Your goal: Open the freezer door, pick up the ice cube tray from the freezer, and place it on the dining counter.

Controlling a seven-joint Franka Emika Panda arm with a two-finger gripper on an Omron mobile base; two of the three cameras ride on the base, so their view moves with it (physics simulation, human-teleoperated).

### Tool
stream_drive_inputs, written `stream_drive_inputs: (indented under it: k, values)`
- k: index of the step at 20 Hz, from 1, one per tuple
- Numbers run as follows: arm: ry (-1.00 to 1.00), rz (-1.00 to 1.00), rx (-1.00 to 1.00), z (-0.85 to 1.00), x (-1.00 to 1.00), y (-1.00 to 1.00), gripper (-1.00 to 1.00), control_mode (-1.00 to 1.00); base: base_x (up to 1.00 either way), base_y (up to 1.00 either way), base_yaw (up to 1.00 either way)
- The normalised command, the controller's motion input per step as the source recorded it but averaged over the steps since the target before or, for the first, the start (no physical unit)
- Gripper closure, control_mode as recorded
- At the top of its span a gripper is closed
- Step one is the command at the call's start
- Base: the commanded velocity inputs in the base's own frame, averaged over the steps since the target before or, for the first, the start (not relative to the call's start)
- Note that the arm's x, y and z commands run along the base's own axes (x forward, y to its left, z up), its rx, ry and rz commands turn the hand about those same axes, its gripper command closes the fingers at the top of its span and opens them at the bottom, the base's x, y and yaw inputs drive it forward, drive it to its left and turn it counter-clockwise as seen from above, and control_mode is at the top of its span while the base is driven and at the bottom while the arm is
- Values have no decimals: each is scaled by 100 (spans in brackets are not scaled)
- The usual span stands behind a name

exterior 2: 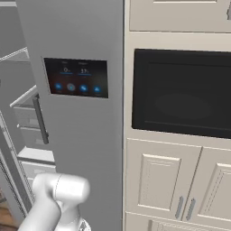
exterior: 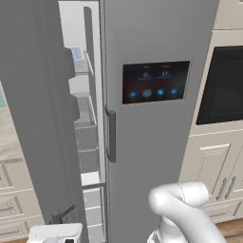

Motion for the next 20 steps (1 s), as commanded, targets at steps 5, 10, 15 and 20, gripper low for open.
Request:
stream_drive_inputs:
  k: [5, 10, 15, 20]
  values:
    - [0, 0, 0, 0, -17, 30, 100, -100, 0, 0, 0]
    - [0, 0, -3, 0, -10, 44, 100, -100, 0, 0, 0]
    - [0, 0, -1, 0, -21, 37, 100, -100, 0, 0, 0]
    - [0, 0, 0, 0, -2, 16, 100, -100, 0, 0, 0]
